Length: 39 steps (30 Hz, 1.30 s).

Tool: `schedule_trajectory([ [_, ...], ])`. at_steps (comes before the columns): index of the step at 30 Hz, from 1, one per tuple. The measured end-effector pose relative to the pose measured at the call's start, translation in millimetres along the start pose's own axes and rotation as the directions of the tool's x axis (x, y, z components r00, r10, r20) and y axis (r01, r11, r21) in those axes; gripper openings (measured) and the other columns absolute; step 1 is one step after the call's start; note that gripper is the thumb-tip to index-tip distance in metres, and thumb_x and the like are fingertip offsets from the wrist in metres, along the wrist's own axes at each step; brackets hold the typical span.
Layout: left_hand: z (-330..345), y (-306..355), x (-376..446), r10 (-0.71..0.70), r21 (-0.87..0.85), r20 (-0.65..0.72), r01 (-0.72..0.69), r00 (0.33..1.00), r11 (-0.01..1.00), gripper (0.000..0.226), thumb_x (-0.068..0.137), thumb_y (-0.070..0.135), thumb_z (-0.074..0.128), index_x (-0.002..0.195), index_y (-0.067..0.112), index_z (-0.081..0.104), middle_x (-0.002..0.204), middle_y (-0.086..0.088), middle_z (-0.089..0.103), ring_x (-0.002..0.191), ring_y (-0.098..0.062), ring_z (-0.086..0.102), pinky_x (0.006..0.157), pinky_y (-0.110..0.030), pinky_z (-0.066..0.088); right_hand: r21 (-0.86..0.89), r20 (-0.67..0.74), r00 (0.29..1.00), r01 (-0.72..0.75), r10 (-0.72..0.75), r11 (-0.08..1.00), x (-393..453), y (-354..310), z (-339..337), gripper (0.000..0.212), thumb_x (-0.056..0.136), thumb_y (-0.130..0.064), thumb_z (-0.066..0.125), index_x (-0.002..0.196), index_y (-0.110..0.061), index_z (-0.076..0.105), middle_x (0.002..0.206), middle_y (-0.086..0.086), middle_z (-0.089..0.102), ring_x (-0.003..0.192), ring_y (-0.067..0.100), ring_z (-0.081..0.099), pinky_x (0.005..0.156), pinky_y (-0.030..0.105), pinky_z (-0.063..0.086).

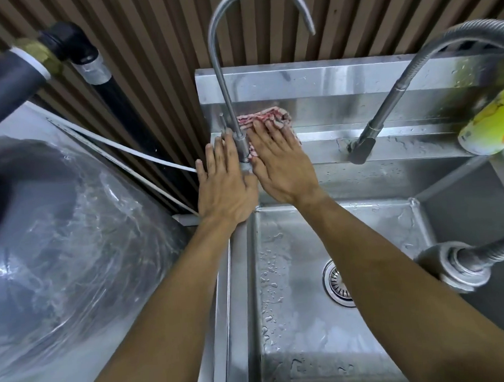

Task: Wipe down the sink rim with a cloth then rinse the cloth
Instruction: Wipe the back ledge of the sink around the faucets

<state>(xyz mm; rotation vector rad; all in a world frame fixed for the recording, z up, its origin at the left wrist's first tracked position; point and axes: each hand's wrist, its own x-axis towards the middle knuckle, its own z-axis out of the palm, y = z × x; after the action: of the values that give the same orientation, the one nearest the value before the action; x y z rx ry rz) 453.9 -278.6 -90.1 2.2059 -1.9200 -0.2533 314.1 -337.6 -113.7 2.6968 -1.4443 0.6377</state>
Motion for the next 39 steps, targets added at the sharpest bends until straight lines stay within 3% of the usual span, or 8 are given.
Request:
schedule_trajectory([
  [7,-9.4,-0.5,13.4,0.011,-0.307,-0.131,-0.051,0.991,0.950,0.071,0.093,0.039,0.039,0.159,0.017,0.025,0.171,-0.005,0.008,0.157,-0.029,0.005,0.125,-0.056,0.004,0.146,0.223,0.973,0.033,-0.065,0.989,13.9,0.2,-20.2,0.056,0.103,-0.034,0.024,0.150,-0.015,0.049,0.154,0.005,0.053,0.143,0.023,0.046,0.125,0.040,0.018],
  [11,-4.5,-1.5,20.9,-0.019,-0.381,-0.149,-0.040,0.989,0.924,0.051,0.095,0.044,0.042,0.142,0.022,0.039,0.167,-0.003,0.021,0.155,-0.032,0.014,0.121,-0.062,0.017,-0.026,0.036,0.943,-0.329,0.330,0.944,-20.0,-9.9,1.2,0.063,0.106,-0.043,0.021,0.162,-0.016,0.028,0.168,0.004,0.029,0.156,0.026,0.025,0.129,0.047,0.009],
  [14,-6.1,1.5,23.1,-0.022,-0.418,-0.173,-0.054,0.985,0.907,0.051,0.092,0.023,0.052,0.139,0.021,0.034,0.163,-0.009,0.027,0.152,-0.036,0.020,0.122,-0.060,0.016,0.065,-0.073,0.800,-0.591,0.595,0.804,-19.1,-4.0,1.3,0.080,0.104,-0.049,0.035,0.164,-0.006,0.006,0.172,0.015,0.003,0.160,0.030,0.002,0.129,0.043,-0.001],
  [19,-6.5,1.1,23.4,-0.028,-0.414,-0.208,-0.062,0.978,0.908,0.074,0.081,-0.002,0.056,0.146,0.021,0.030,0.146,-0.013,0.043,0.139,-0.041,0.039,0.112,-0.058,0.036,0.036,-0.163,0.791,-0.592,0.589,0.805,-12.9,5.5,-3.9,0.081,0.102,-0.040,0.042,0.161,0.003,0.008,0.170,0.025,0.008,0.158,0.037,0.010,0.128,0.049,0.016],
  [24,-1.6,-3.1,23.9,-0.049,-0.530,-0.197,-0.064,0.979,0.846,0.097,0.079,0.011,0.064,0.152,0.032,0.005,0.156,-0.014,0.038,0.146,-0.038,0.032,0.122,-0.059,0.019,0.054,-0.012,0.529,-0.847,0.849,0.529,9.5,7.0,-16.3,0.081,0.103,-0.036,0.033,0.158,0.010,-0.006,0.168,0.030,-0.004,0.158,0.039,-0.004,0.129,0.046,-0.001],
  [29,-14.9,1.1,36.3,0.078,-0.439,-0.287,-0.204,0.955,0.875,0.120,0.073,0.029,0.073,0.161,0.011,-0.008,0.171,-0.008,-0.006,0.157,-0.029,-0.010,0.124,-0.042,-0.010,0.362,-0.021,0.684,-0.675,0.729,0.643,-8.4,-8.2,-28.5,0.050,0.104,-0.019,0.043,0.153,-0.012,0.042,0.153,0.014,0.050,0.138,0.033,0.047,0.114,0.049,0.041],
  [33,-14.4,3.0,46.8,0.110,-0.447,-0.292,-0.237,0.950,0.863,0.089,0.094,0.045,0.045,0.163,0.015,-0.002,0.171,-0.001,-0.015,0.155,-0.020,-0.019,0.126,-0.052,-0.003,0.868,-0.217,0.478,-0.305,0.851,0.393,11.5,-29.6,-53.5,0.043,0.108,-0.021,0.041,0.149,-0.019,0.053,0.138,-0.006,0.064,0.111,-0.020,0.054,0.099,0.016,0.046],
  [39,-10.5,-3.4,43.9,0.073,-0.515,-0.397,-0.288,0.915,0.808,0.069,0.105,0.049,0.018,0.163,0.012,0.014,0.171,-0.003,0.004,0.157,-0.017,-0.006,0.127,-0.045,-0.003,0.294,-0.468,0.838,-0.150,0.279,0.944,69.6,-31.0,-30.3,0.053,0.111,-0.019,0.037,0.162,-0.008,0.026,0.170,0.009,0.020,0.159,0.028,0.013,0.130,0.042,0.000],
])
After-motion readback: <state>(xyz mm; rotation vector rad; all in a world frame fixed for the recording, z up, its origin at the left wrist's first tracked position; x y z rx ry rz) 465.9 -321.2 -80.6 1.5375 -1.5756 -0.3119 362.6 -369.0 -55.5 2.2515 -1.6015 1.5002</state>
